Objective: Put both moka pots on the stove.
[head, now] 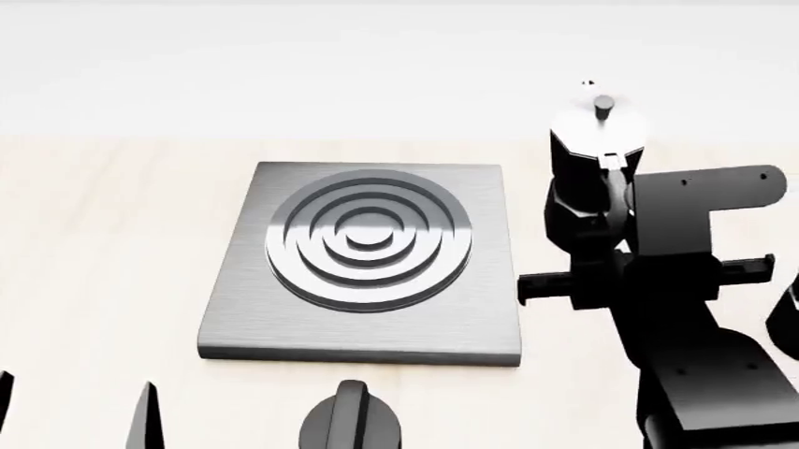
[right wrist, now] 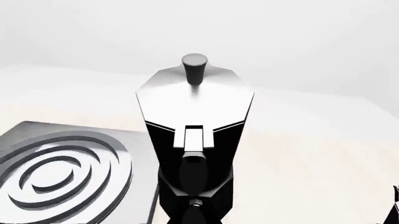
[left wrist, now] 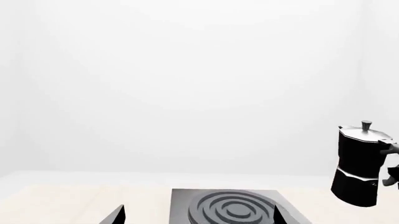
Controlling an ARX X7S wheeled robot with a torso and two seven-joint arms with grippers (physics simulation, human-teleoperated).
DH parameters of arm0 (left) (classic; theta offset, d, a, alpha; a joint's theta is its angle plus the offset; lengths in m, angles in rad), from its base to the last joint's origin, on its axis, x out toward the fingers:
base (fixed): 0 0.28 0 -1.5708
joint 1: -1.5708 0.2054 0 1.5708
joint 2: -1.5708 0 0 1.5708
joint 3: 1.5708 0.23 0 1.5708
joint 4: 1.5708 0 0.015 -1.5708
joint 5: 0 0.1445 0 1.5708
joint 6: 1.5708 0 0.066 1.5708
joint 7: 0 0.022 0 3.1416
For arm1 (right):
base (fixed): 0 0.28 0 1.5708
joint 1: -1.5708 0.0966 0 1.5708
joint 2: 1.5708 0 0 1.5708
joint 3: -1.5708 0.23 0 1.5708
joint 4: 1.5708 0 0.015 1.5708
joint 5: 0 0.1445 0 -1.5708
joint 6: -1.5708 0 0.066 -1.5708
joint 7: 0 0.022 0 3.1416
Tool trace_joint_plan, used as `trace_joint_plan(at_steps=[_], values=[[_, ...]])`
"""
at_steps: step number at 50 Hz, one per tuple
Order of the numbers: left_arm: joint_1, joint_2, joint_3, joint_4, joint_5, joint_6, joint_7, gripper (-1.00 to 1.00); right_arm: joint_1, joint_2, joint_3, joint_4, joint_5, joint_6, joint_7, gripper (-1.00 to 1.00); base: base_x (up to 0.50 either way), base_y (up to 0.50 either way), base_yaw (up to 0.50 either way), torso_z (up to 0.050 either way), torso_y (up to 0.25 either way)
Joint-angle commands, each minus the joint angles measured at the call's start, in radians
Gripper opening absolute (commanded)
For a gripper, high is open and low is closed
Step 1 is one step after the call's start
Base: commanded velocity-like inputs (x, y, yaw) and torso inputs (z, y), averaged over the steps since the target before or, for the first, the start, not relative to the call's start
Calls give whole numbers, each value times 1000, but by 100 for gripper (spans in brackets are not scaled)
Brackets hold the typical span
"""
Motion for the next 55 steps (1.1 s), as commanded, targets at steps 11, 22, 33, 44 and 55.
trace_joint_plan(at_steps=[11,22,33,44,55], values=[[-2,-11,1,12,-12,-12,-10,100,161,-136,-93,116,-30,-106,-70,-100,0,0,0,0,1],[-4,-13,4,2,-11,-4,-12,100,227,-217,-129,311,-49,-219,-111,-100,0,0,0,0,1],[-8,-14,14,-7,-9,-1,-11,100,295,-313,-160,469,-51,-300,-140,-100,0,0,0,0,1],[-9,-17,19,-14,0,6,-14,100,366,-384,-239,733,6,-479,-161,-100,0,0,0,0,1],[-1,-25,15,-11,-26,24,-5,100,424,-384,-503,869,265,-613,-119,-100,0,0,0,0,1]])
